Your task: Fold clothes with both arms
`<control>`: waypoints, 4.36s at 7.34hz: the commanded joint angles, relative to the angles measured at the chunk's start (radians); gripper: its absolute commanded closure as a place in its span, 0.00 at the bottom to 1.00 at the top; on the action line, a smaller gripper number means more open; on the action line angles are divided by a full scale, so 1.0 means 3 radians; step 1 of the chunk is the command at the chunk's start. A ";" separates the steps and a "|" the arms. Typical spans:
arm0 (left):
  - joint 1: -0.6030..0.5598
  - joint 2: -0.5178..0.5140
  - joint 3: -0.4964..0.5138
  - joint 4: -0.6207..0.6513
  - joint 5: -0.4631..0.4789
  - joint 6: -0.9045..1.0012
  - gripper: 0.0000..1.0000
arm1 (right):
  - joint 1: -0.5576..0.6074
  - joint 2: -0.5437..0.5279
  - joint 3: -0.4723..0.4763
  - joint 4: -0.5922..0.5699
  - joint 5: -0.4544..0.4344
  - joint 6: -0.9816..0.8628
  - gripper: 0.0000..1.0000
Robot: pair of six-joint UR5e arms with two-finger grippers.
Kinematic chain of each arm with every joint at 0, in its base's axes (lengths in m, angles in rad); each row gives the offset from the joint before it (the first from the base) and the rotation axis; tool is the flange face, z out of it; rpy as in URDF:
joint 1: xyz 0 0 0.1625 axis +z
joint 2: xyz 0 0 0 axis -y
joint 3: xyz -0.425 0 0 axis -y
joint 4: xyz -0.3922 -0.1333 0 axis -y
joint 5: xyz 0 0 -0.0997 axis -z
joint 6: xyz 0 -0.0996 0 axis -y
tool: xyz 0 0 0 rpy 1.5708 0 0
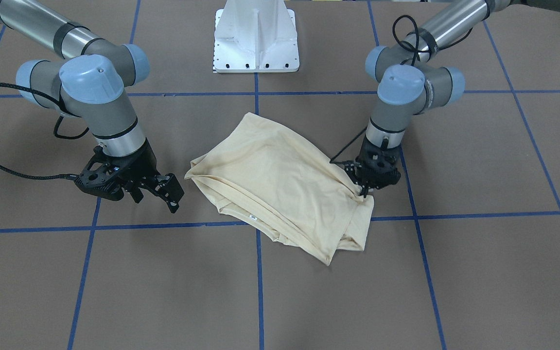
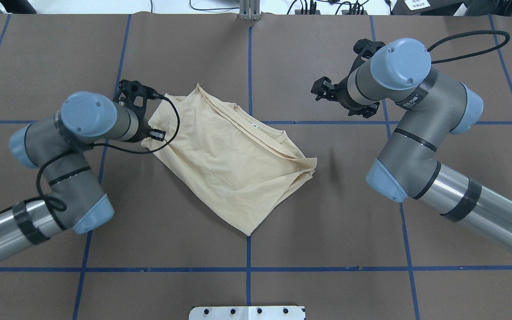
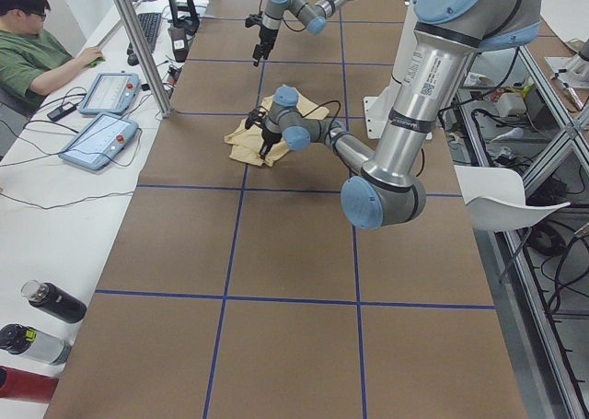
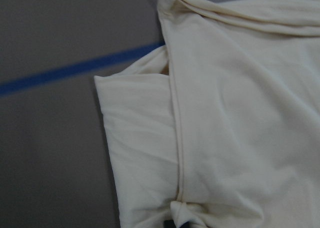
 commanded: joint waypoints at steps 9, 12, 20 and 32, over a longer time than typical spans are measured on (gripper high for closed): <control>-0.0658 -0.0342 0.0273 -0.0330 -0.0954 0.0743 0.00 | -0.0419 0.0895 -0.0774 -0.0033 -0.0340 0.0268 0.00; -0.0668 -0.0316 0.0273 -0.0324 -0.1249 0.0778 0.00 | -0.0650 0.1509 -0.1168 -0.0582 -0.0545 -0.0630 0.02; -0.0730 -0.0316 0.0268 -0.0330 -0.1359 0.0783 0.00 | -0.0849 0.1649 -0.1588 -0.1050 -0.0811 -0.1931 0.03; -0.0496 -0.0101 -0.0257 -0.0340 -0.1237 -0.0200 0.00 | -0.0405 0.0478 -0.0309 -0.0071 -0.0381 -0.0794 0.01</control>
